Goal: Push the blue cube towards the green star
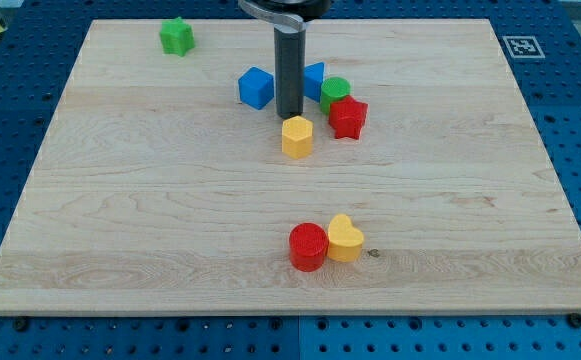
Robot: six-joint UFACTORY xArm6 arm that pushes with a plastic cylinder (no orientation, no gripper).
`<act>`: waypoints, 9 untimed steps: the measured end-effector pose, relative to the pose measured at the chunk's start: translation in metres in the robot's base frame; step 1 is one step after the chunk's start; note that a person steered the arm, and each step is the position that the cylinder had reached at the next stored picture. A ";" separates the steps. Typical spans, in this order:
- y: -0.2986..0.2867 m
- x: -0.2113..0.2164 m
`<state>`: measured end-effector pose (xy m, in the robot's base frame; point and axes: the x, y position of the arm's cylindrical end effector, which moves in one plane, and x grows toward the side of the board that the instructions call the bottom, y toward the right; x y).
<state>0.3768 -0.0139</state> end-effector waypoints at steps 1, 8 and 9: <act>-0.032 -0.012; -0.022 -0.048; -0.021 -0.059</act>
<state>0.3181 -0.0344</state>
